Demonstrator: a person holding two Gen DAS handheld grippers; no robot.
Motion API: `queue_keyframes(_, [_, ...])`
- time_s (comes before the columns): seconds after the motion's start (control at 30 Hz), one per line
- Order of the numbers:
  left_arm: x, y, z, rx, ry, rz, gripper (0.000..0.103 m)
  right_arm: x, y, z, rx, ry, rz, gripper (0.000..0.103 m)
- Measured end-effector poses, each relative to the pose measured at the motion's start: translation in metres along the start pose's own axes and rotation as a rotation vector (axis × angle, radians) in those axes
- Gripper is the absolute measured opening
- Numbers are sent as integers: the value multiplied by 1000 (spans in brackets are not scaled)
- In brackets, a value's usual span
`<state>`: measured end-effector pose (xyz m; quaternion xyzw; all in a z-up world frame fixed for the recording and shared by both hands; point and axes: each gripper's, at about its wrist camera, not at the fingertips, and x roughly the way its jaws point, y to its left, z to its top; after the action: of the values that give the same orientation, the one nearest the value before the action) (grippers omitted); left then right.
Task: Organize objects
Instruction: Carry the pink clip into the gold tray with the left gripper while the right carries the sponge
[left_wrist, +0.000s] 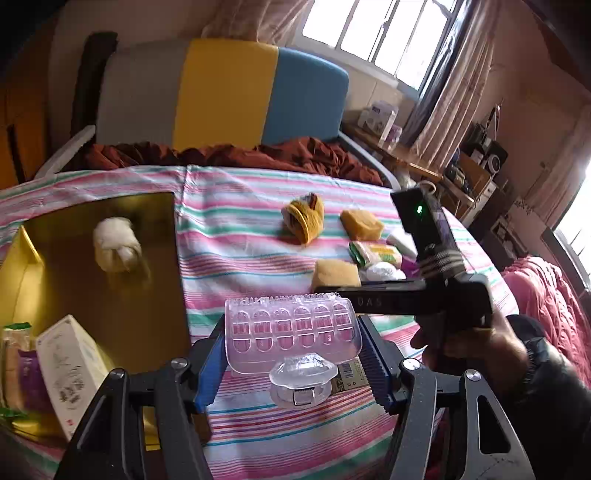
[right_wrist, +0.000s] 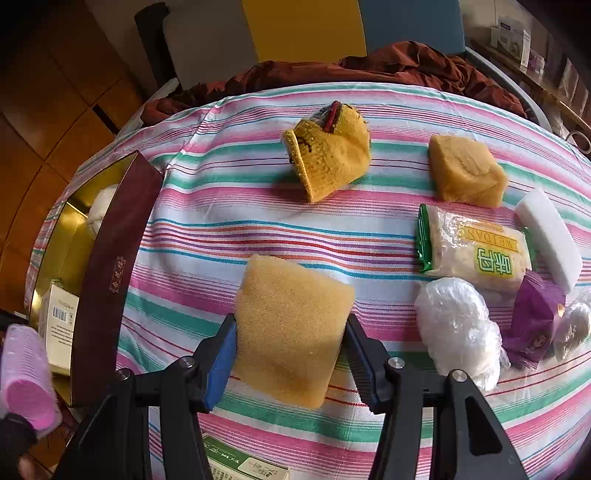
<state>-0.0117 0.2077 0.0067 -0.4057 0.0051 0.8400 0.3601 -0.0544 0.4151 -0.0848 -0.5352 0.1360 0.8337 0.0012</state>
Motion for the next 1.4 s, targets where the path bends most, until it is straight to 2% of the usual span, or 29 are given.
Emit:
queue_keyframes(0.1, [-20,14,3,-31,-36,8,66,-1,2,-2,-16,-7,-14,56])
queue_keyframes(0.27, [-54,52,5,-103,-113,69,66,-1,5,-4,-31,-15,-36,56])
queue_keyframes(0.47, [-82,116,-6,-196,-167,219,66,2,10,-4,-26,-21,-70,56])
queue_keyframes(0.6, [-85,156,-21,-260,-159,316,66,4,14,-6,-19,-26,-102,56])
queue_keyframes(0.73, [-89,182,-36,-276,-159,403,66,6,18,-7,-24,-29,-134,56])
queue_keyframes(1.03, [-84,209,-59,-317,-125,441,66,14,29,-11,-48,-32,-224,56])
queue_keyframes(1.4, [-57,229,-72,-316,-27,454,66,19,30,-8,-32,-37,-246,56])
